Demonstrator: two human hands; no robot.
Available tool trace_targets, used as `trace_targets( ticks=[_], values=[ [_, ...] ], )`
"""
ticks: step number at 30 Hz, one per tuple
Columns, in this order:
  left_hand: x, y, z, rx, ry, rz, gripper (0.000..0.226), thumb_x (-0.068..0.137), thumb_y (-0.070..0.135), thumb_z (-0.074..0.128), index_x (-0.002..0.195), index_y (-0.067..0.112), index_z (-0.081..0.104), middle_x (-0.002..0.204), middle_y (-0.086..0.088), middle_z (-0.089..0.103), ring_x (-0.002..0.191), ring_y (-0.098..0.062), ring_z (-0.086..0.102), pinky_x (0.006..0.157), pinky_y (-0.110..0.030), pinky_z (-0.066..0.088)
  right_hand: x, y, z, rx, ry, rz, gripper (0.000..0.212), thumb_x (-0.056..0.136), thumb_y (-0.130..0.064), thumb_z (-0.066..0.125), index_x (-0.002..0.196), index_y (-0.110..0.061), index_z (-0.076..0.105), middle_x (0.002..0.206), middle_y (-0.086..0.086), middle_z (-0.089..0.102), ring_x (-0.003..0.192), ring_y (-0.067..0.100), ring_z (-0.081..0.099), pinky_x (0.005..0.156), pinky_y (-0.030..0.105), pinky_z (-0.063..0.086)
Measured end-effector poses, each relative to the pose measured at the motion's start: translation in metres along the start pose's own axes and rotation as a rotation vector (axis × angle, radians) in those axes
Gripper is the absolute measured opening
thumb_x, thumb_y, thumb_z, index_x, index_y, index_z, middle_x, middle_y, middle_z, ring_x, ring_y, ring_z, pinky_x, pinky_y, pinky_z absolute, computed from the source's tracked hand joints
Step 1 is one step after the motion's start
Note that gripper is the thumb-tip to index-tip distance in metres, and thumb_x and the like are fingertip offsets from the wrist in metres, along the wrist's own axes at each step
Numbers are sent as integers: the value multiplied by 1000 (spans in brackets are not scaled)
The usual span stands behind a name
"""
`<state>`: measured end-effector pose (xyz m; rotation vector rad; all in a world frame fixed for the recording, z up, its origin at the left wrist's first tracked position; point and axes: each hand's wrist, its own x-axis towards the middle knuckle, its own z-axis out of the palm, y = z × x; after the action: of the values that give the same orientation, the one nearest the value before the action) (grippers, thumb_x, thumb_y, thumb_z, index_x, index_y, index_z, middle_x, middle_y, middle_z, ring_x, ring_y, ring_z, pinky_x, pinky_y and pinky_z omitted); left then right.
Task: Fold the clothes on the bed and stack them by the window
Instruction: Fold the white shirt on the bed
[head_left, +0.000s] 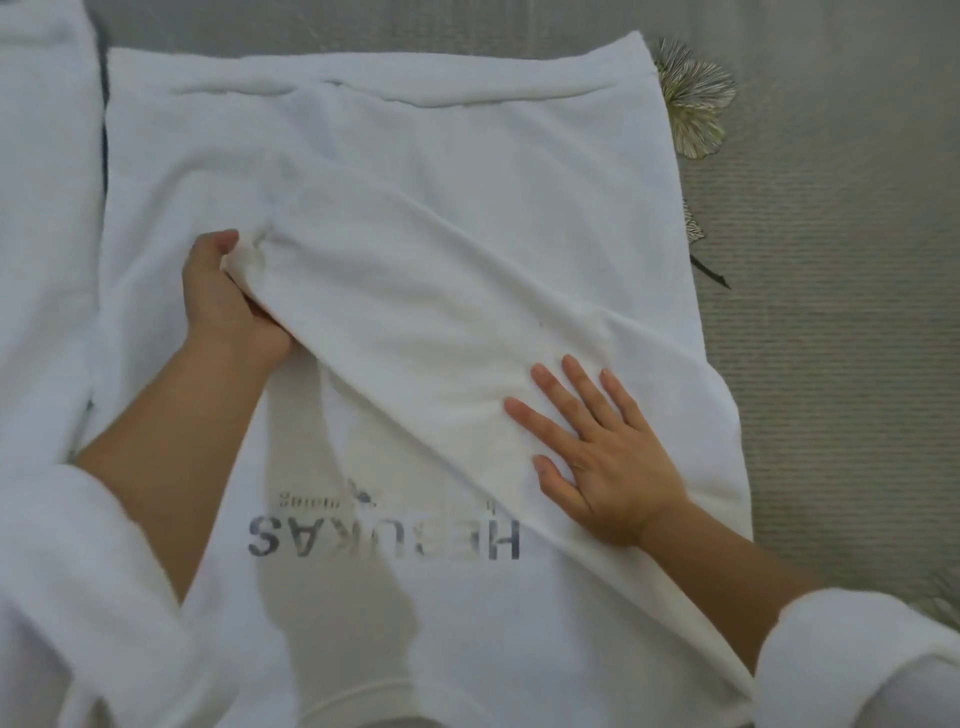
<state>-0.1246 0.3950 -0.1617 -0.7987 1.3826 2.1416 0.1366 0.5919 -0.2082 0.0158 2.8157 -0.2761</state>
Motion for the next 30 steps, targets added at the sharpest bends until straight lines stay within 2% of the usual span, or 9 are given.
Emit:
trace_targets(
  ticks=[3,7,10,13,18,21,24,27,30],
  values=[
    [7,6,-1,217,-67,19,27,95,23,50,118,16,61,102,0,71,96,-17,67,96,-39,49,-1,-2,-5,7,1,6,57,96,-48,20,151,-39,8,161,-2,1,148,20,-7,119,44,-1],
    [23,34,1,153,-158,142,24,95,13,49,116,13,62,99,0,74,96,-15,69,86,-32,55,17,-14,-21,50,133,-11,60,94,-47,31,150,-26,26,158,6,23,147,22,10,117,44,3],
    [25,31,-16,414,-132,88,39,97,7,44,134,12,52,108,-3,67,90,-14,68,72,-30,59,43,-32,-22,42,115,-2,61,96,-51,23,152,-33,9,161,4,2,148,19,-8,119,40,-6],
    [23,28,-31,390,-115,90,44,94,1,46,137,10,47,97,-5,65,74,-10,67,67,-28,59,56,-49,-12,5,46,56,60,97,-52,19,152,-35,2,161,3,-9,146,20,-18,119,38,-10],
    [14,55,-70,569,-48,187,26,92,11,55,118,14,53,96,-3,63,85,-14,64,78,-23,56,64,-70,-17,52,68,169,69,89,-54,12,151,-24,22,161,8,8,148,23,-4,119,35,-8],
    [8,85,-101,559,-1,262,10,90,11,55,93,20,58,88,1,62,77,-10,64,69,-19,54,84,-106,-25,78,107,141,68,92,-51,20,150,-16,25,159,10,14,148,22,3,117,27,-13],
    [9,118,-142,709,216,478,17,84,10,57,97,19,63,85,4,61,67,-3,57,61,-15,47,114,-168,-26,135,138,25,62,95,-43,36,148,-12,28,158,11,18,148,23,7,118,29,-9],
    [23,140,-186,908,422,486,44,80,27,67,120,19,52,123,-8,53,105,-20,57,85,-31,51,139,-228,-20,137,133,-95,63,97,-43,38,150,-13,24,160,10,13,149,23,3,119,33,-7],
    [31,140,-205,944,330,285,81,73,46,76,138,19,35,139,-13,42,121,-28,49,101,-39,43,151,-265,-7,135,84,-142,67,98,-50,27,153,-20,3,161,2,-4,146,13,-14,118,30,-14]
  ],
)
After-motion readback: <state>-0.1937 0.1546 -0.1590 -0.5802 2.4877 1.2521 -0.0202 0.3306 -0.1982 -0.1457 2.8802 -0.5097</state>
